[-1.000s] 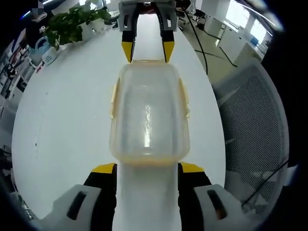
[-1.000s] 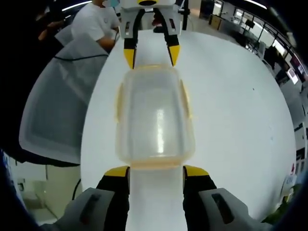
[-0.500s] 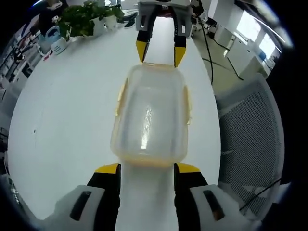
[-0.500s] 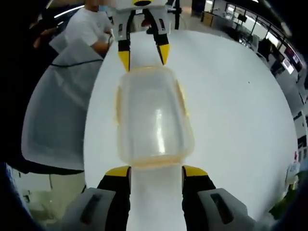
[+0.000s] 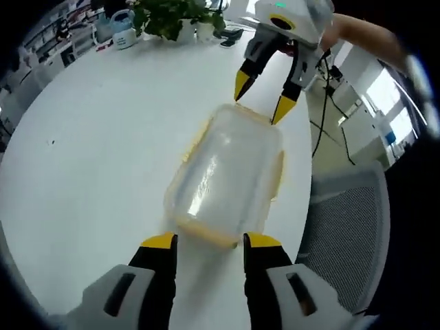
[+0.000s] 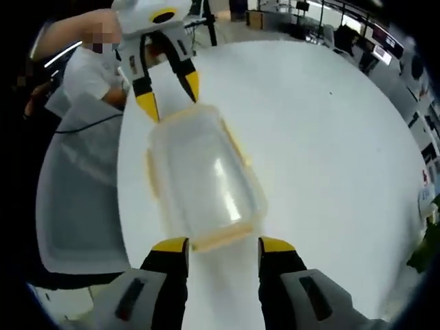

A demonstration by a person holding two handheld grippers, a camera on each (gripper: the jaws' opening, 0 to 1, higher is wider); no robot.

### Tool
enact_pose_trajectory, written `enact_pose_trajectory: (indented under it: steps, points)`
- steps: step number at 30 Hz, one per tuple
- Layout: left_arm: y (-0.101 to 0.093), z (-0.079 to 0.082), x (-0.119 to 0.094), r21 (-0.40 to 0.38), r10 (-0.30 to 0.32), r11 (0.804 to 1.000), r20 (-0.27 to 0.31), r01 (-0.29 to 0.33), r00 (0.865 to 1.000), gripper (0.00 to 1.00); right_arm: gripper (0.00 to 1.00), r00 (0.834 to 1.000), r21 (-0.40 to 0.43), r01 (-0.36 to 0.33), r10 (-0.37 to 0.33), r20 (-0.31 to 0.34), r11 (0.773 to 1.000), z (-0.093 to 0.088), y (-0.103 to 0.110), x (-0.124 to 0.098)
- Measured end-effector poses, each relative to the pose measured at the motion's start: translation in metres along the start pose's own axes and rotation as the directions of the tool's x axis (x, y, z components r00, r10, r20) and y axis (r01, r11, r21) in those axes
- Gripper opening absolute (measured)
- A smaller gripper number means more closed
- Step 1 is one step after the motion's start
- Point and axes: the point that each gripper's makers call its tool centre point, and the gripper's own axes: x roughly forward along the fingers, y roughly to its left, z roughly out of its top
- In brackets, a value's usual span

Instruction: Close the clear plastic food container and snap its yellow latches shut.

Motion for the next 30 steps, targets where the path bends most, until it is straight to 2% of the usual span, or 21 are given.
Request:
enact_pose_trajectory:
  steps: [2, 5, 6, 10, 14, 16, 17, 18, 19, 21, 22, 23, 24, 26, 28, 30]
  points:
    - [-0.001, 0.000, 0.000, -0.031, -0.002, 1.000, 0.010, 0.002, 1.000, 0.36, 0.38, 1.000, 0.032, 0.001, -0.001, 0.009, 0.999, 0.000, -0.001, -0.001]
    - [-0.002, 0.003, 0.001, -0.120, -0.003, 0.993, 0.042, 0.008, 0.999, 0.33, 0.38, 1.000, 0.071, -0.007, 0.004, 0.030, 0.997, 0.001, 0.001, 0.000]
    - [0.002, 0.004, -0.001, -0.165, 0.017, 0.986, 0.050, -0.009, 0.999, 0.32, 0.38, 0.999, 0.096, -0.003, 0.000, 0.032, 0.995, 0.001, 0.001, 0.000]
    - [0.005, 0.002, -0.002, -0.262, 0.024, 0.965, 0.063, -0.007, 0.998, 0.33, 0.38, 0.998, 0.191, -0.002, -0.010, 0.057, 0.982, 0.004, -0.001, -0.001]
    - [0.007, -0.006, 0.001, -0.380, 0.029, 0.925, 0.047, -0.009, 0.998, 0.33, 0.38, 0.998, 0.311, -0.002, -0.020, 0.066, 0.951, 0.005, -0.003, -0.001]
    - [0.008, -0.008, 0.003, -0.434, 0.028, 0.901, 0.050, -0.003, 0.998, 0.33, 0.38, 0.998, 0.363, -0.007, -0.017, 0.063, 0.932, 0.003, -0.004, 0.001]
    - [0.008, -0.003, 0.004, -0.469, 0.025, 0.883, 0.085, 0.018, 0.996, 0.32, 0.37, 0.998, 0.367, -0.007, -0.018, 0.064, 0.930, 0.002, -0.005, 0.001]
    - [0.008, -0.001, 0.004, -0.501, 0.025, 0.865, 0.105, 0.031, 0.994, 0.31, 0.35, 0.997, 0.396, -0.011, -0.018, 0.070, 0.918, 0.002, -0.006, 0.002]
    - [0.009, 0.000, 0.004, -0.547, 0.023, 0.836, 0.111, 0.041, 0.994, 0.31, 0.34, 0.996, 0.436, -0.031, -0.009, 0.089, 0.899, 0.004, -0.005, 0.002]
    - [0.012, -0.002, 0.004, -0.587, 0.035, 0.809, 0.110, 0.036, 0.993, 0.31, 0.34, 0.994, 0.492, -0.046, -0.011, 0.113, 0.869, 0.005, -0.006, 0.000]
    - [0.013, -0.003, 0.004, -0.592, 0.038, 0.805, 0.106, 0.032, 0.994, 0.31, 0.34, 0.993, 0.508, -0.049, -0.010, 0.114, 0.860, 0.004, -0.006, 0.000]
    - [0.014, -0.004, 0.004, -0.608, 0.042, 0.793, 0.104, 0.030, 0.994, 0.30, 0.34, 0.993, 0.521, -0.058, -0.005, 0.118, 0.852, 0.003, -0.005, -0.001]
    - [0.014, -0.004, 0.004, -0.633, 0.041, 0.774, 0.110, 0.038, 0.993, 0.30, 0.34, 0.992, 0.552, -0.068, -0.001, 0.125, 0.831, 0.003, -0.004, 0.000]
    - [0.010, -0.001, 0.005, -0.701, 0.024, 0.708, 0.141, 0.083, 0.990, 0.29, 0.35, 0.992, 0.583, -0.073, 0.000, 0.124, 0.809, 0.001, -0.005, 0.003]
    - [0.006, -0.001, 0.008, -0.737, -0.004, 0.665, 0.156, 0.120, 0.988, 0.28, 0.35, 0.993, 0.606, -0.065, -0.006, 0.115, 0.793, -0.002, -0.007, 0.006]
    - [0.007, -0.002, 0.011, -0.735, 0.005, 0.669, 0.152, 0.109, 0.988, 0.27, 0.34, 0.993, 0.619, -0.067, -0.008, 0.118, 0.782, -0.003, -0.007, 0.008]
